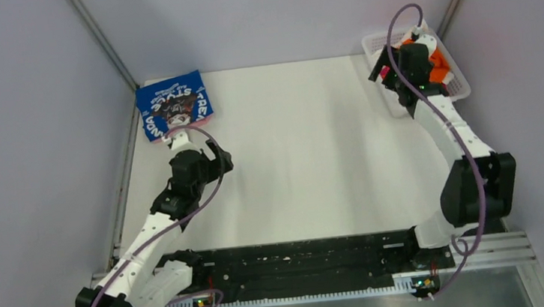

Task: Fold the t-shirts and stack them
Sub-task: Grab crumpled tshirt from bin with the right arm, then move the tshirt to the center of the board, then flatten out the tshirt

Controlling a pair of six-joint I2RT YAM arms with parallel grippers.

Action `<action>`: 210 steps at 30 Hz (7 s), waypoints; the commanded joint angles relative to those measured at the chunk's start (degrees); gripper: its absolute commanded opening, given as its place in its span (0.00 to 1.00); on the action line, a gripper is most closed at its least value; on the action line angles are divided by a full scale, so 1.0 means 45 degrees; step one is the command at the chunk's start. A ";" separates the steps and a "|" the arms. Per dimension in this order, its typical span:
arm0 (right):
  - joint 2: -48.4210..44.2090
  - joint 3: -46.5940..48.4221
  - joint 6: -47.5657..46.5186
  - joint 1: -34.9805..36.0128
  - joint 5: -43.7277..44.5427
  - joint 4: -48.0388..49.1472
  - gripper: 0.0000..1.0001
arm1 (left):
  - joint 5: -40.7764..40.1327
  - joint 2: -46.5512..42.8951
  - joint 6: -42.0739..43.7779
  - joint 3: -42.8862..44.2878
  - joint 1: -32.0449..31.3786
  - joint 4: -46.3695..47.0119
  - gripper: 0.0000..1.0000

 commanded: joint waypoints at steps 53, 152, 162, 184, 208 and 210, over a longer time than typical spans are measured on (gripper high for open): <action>0.2387 0.9290 -0.1452 0.3387 -1.4477 -0.1004 0.00 | -0.0236 -0.2581 -0.0706 0.0520 -0.0022 -0.1210 0.99; -0.7175 0.0955 -0.4606 0.7952 0.2505 0.0757 0.00 | -0.7208 -0.1549 0.3149 0.7471 -0.2958 0.0405 0.00; -0.4492 0.1948 -0.3772 0.4708 -0.1161 0.1997 0.00 | -0.2562 0.3307 0.1703 1.1267 0.1097 -0.1224 0.00; -0.4680 -0.4229 -0.0662 0.4367 -0.3181 -0.0551 0.09 | -0.5732 0.6037 0.1292 0.8733 0.2674 -0.3606 0.00; -0.5485 -0.6942 0.4399 0.4251 0.0648 -0.1822 0.99 | 0.2573 0.6759 0.4016 0.6751 -0.5420 -0.2235 0.99; -0.5881 -0.7371 0.4553 0.4264 0.0449 -0.2065 0.99 | 0.1478 0.7467 0.4362 0.6756 -0.7020 -0.2653 0.98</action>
